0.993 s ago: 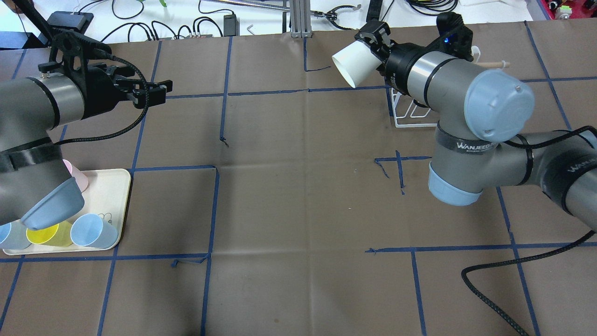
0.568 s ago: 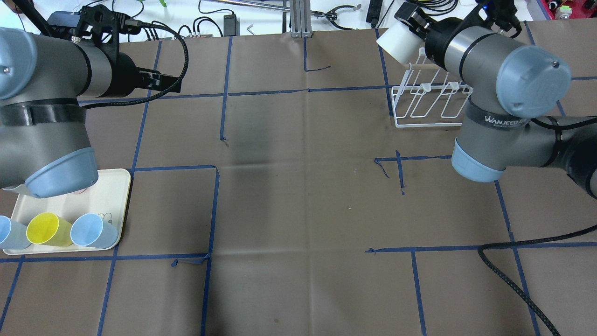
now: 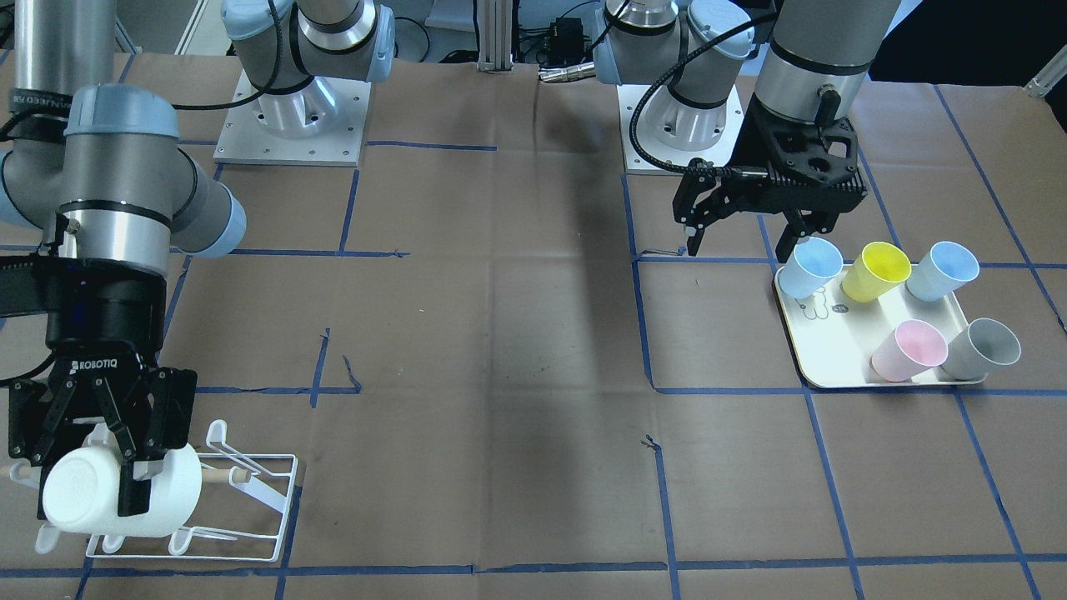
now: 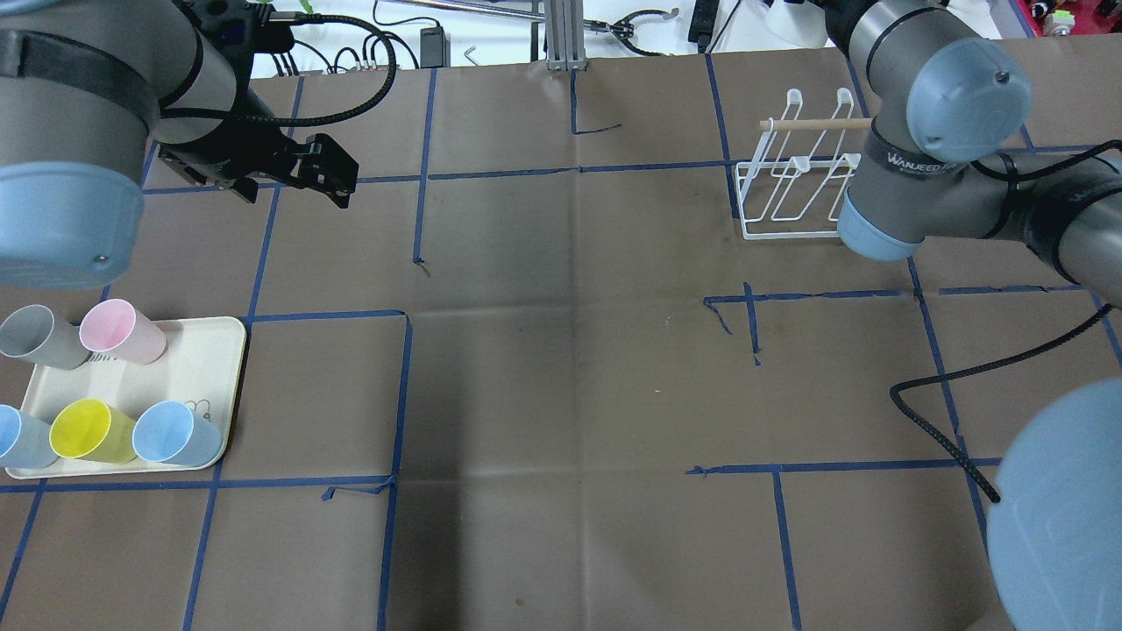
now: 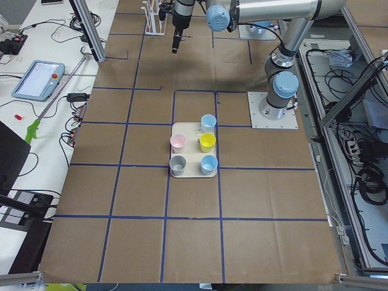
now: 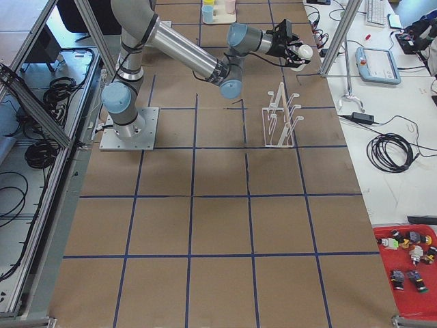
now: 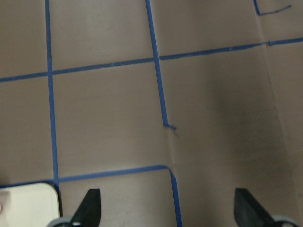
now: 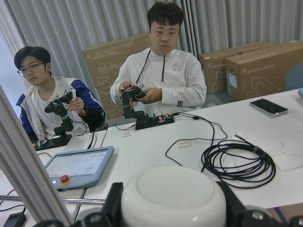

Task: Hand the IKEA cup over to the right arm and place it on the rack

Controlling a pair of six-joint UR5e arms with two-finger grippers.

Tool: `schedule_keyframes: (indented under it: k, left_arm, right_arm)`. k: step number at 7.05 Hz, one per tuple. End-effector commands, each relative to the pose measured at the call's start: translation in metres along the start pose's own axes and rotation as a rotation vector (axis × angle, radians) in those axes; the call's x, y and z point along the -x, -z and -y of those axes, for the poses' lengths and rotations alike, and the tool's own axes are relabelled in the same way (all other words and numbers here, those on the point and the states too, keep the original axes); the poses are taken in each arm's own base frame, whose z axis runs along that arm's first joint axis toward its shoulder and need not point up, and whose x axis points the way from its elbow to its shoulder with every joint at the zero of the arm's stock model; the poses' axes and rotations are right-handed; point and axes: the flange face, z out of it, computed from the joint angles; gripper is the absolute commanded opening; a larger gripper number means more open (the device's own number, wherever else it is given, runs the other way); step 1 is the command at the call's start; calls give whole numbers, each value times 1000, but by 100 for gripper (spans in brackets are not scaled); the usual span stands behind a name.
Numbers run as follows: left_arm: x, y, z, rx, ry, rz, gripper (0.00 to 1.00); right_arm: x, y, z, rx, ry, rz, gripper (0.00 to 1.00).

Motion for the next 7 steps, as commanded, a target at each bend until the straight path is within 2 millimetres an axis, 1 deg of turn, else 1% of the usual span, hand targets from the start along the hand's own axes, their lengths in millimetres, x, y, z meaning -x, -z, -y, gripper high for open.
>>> schedule_keyframes:
  k: [1,2,3,4,5,6,7]
  left_arm:
    - [-3,14,-20,129,14,-4,99]
    - [0,11,-23,135,11,-12,99]
    - [8,12,-23,132,16,-16,99]
    - [22,11,-22,133,-6,-20,99]
    - [38,14,-22,126,-35,-21,99]
    - [56,12,-25,129,-34,-22,99]
    - [80,3,-30,141,-46,-25,99]
  right_arm:
    - [-22,-24,-30,-20,122,-17,7]
    - [-25,-30,-41,-1,127,-18,8]
    - [-26,-32,-44,4,126,-18,8]
    - [-26,-32,-44,4,126,-18,8]
    - [-31,-40,-73,58,118,-20,8]
    - [-31,-40,-73,59,118,-20,8]
    - [-31,-40,-73,59,118,-20,8]
